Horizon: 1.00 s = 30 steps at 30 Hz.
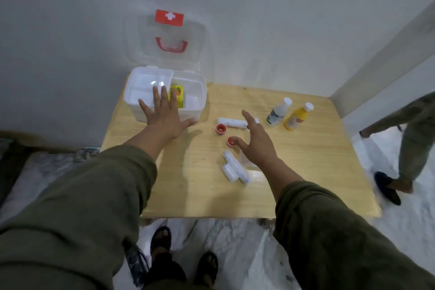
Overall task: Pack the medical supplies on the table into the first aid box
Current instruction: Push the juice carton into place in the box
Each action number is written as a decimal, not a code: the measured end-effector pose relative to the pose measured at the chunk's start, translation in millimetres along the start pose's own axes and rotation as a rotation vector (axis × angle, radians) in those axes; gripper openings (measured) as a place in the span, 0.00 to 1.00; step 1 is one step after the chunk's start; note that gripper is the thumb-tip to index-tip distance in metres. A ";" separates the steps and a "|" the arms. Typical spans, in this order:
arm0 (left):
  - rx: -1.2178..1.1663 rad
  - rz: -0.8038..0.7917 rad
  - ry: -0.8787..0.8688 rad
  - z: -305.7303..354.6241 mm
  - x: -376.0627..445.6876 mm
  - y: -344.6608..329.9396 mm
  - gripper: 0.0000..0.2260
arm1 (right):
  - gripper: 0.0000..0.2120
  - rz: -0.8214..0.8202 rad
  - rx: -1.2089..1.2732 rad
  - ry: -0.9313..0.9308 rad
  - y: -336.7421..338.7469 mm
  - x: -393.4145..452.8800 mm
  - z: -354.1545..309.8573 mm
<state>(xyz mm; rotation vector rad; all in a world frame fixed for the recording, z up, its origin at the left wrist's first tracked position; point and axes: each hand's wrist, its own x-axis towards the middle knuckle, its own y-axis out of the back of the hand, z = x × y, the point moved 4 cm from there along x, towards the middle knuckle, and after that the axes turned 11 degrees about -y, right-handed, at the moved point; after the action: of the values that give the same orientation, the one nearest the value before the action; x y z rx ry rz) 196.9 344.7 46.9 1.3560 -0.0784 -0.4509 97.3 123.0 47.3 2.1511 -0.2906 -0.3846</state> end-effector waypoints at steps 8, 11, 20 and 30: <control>0.047 0.021 0.032 2.5 0.0 -6.7 0.48 | 0.40 -0.033 -0.082 0.024 0.8 -18.0 39.1; 0.063 0.015 0.036 2.0 1.1 -8.3 0.49 | 0.42 -0.043 -0.124 -0.003 2.4 -21.2 52.8; 0.068 0.004 0.034 1.1 0.4 -7.3 0.52 | 0.48 -0.059 -0.249 -0.046 1.6 -24.2 71.8; 0.084 -0.007 0.042 0.5 2.8 -8.3 0.54 | 0.51 -0.065 -0.146 -0.139 -1.5 -23.9 77.3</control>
<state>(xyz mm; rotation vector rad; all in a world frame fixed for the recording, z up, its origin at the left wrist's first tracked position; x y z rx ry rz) 197.1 342.0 38.5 1.4483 -0.0584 -0.4292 46.1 74.1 7.9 1.9976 -0.2636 -0.5768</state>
